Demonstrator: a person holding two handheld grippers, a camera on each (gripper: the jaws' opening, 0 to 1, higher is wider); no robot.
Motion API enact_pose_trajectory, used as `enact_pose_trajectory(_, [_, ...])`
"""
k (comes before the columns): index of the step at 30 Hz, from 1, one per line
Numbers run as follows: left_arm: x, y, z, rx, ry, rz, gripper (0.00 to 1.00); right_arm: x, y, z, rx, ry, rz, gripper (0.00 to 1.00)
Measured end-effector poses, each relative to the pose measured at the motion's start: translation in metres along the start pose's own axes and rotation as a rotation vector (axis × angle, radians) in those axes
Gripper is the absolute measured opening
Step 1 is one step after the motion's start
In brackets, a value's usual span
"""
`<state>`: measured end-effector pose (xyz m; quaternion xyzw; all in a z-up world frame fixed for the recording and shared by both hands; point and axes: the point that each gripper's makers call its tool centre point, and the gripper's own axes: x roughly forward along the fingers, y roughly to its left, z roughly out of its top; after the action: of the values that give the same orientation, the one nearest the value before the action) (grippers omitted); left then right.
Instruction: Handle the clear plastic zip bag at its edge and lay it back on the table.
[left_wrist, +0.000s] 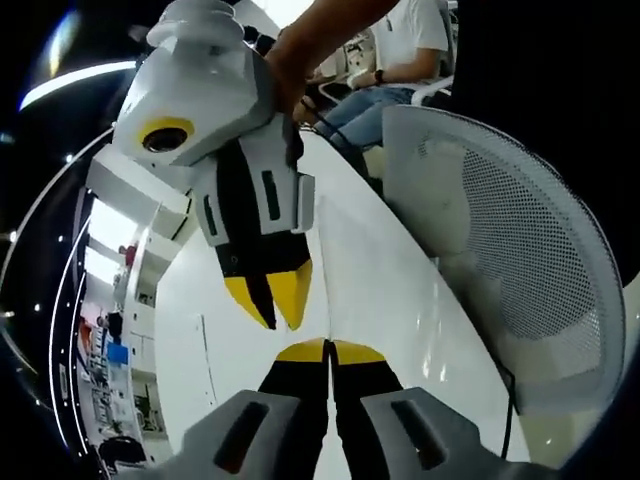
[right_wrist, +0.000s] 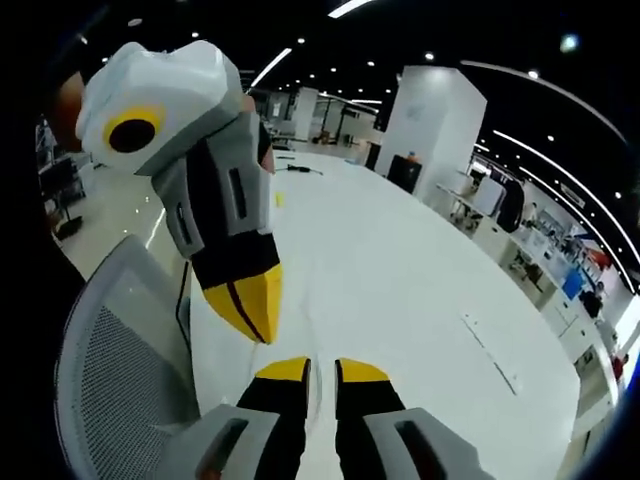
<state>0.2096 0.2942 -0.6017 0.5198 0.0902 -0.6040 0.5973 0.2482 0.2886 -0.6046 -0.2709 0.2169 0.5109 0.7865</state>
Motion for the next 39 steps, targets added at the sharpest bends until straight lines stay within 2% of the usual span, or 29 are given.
enact_pose_trajectory(6, [0.003, -0.002, 0.007, 0.022, -0.016, -0.014, 0.0, 0.004, 0.009, -0.004, -0.011, 0.035, 0.039, 0.06])
enact_pose_trajectory(10, [0.003, -0.004, 0.009, 0.038, -0.024, -0.016, 0.0, 0.008, 0.012, -0.01, -0.014, 0.063, 0.058, 0.0])
enact_pose_trajectory(14, [0.005, -0.005, 0.008, 0.027, -0.025, -0.016, 0.0, 0.007, 0.014, -0.011, 0.019, 0.072, 0.07, 0.0])
enact_pose_trajectory(19, [0.003, -0.001, 0.007, -0.057, -0.048, 0.022, 0.0, 0.007, 0.012, -0.009, 0.034, 0.068, 0.064, 0.0])
enact_pose_trajectory(23, [-0.005, 0.006, 0.01, -0.157, -0.107, 0.079, 0.02, 0.008, 0.007, -0.009, 0.059, 0.058, 0.05, 0.0])
enact_pose_trajectory(25, [-0.008, 0.008, 0.008, -0.181, -0.116, 0.101, 0.04, 0.008, 0.005, -0.008, 0.071, 0.048, 0.041, 0.0])
enact_pose_trajectory(36, [-0.027, 0.017, -0.016, -0.476, -0.185, 0.248, 0.17, 0.013, -0.012, -0.005, 0.135, 0.01, -0.023, 0.0])
enact_pose_trajectory(39, [-0.032, 0.016, -0.023, -0.512, -0.184, 0.281, 0.19, 0.015, -0.019, -0.008, 0.158, 0.004, -0.049, 0.0])
